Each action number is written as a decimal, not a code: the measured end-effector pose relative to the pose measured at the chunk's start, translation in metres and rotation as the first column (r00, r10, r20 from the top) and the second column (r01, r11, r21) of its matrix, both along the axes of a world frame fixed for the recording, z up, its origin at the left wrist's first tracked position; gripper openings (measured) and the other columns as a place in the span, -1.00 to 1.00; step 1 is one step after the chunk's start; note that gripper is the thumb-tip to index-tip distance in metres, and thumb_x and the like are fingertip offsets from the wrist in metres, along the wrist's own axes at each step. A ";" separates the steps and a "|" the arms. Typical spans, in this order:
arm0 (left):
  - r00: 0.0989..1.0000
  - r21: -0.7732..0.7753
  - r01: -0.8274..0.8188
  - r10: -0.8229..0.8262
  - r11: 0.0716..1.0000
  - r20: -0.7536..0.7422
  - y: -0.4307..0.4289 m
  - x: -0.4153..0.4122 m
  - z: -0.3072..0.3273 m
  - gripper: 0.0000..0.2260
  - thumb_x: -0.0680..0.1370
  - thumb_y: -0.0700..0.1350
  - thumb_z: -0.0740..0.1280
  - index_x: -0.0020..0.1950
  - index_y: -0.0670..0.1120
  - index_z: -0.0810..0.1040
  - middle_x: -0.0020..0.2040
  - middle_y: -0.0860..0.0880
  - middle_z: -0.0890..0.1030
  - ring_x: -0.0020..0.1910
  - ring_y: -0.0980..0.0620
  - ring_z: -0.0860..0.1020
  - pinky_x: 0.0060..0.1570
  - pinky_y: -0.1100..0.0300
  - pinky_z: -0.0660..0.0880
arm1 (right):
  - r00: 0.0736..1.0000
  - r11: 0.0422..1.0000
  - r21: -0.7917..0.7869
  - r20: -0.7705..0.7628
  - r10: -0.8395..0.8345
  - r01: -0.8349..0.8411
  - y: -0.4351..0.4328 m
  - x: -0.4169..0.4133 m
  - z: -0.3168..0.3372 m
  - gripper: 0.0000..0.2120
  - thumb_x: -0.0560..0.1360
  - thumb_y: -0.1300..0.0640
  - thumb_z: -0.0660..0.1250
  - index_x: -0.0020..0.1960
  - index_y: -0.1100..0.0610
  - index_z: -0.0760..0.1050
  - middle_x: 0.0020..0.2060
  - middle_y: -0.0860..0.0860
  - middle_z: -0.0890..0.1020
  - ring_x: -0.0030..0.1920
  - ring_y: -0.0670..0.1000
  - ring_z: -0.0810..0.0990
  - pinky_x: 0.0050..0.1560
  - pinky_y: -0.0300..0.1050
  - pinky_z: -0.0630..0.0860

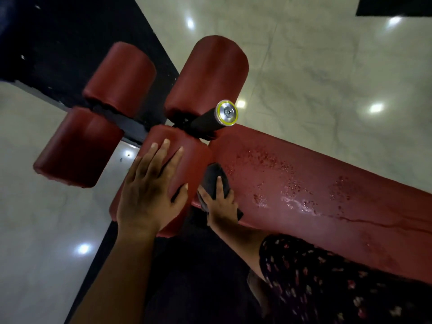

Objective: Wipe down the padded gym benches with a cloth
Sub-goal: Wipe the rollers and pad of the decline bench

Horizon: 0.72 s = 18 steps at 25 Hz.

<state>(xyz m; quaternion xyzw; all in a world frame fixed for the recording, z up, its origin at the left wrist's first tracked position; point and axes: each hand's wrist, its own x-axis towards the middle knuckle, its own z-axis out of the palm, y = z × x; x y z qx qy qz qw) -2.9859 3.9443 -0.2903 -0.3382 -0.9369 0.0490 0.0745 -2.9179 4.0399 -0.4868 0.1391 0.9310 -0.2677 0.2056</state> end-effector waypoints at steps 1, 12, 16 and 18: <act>1.000 0.007 -0.003 0.003 1.000 0.007 -0.001 0.000 0.000 -0.37 0.48 0.14 0.17 0.53 -0.06 0.32 0.54 -0.13 0.27 0.50 -0.17 0.27 0.40 -0.15 0.29 | 0.999 0.999 -0.024 -0.018 0.028 -0.029 0.001 -0.001 0.004 -0.07 0.53 0.14 0.36 0.48 -0.35 -0.29 0.55 0.10 -0.27 0.37 0.35 0.20 0.20 0.19 0.42; 1.000 0.028 -0.020 0.020 0.999 -0.008 -0.004 0.000 -0.003 -0.39 0.49 0.14 0.21 0.53 -0.01 0.34 0.54 -0.10 0.29 0.51 -0.11 0.26 0.44 -0.06 0.20 | 0.573 0.566 0.330 -0.087 0.815 -0.755 0.095 -0.053 0.016 -0.46 0.58 -0.29 0.12 0.48 -0.14 0.14 0.32 0.15 0.36 0.19 0.23 0.44 0.07 0.00 0.41; 1.000 0.024 -0.022 0.022 0.999 -0.009 -0.002 0.002 -0.002 -0.39 0.50 0.15 0.18 0.53 -0.02 0.33 0.54 -0.10 0.29 0.52 -0.10 0.24 0.44 -0.05 0.17 | 0.855 0.798 0.410 -0.075 0.513 -0.443 0.139 -0.116 0.060 -0.56 0.63 0.16 0.14 0.48 -0.08 0.29 0.34 0.18 0.38 0.21 0.24 0.48 -0.04 0.01 0.45; 1.000 0.037 -0.025 0.025 0.999 0.001 -0.003 0.000 0.000 -0.40 0.50 0.16 0.17 0.53 -0.01 0.33 0.54 -0.09 0.28 0.52 -0.09 0.23 0.44 -0.08 0.20 | 0.959 0.925 0.322 -0.126 0.252 -0.201 0.163 -0.143 0.072 -0.64 0.60 0.20 0.17 0.39 0.14 0.40 0.27 0.21 0.46 0.25 0.27 0.48 0.11 0.04 0.45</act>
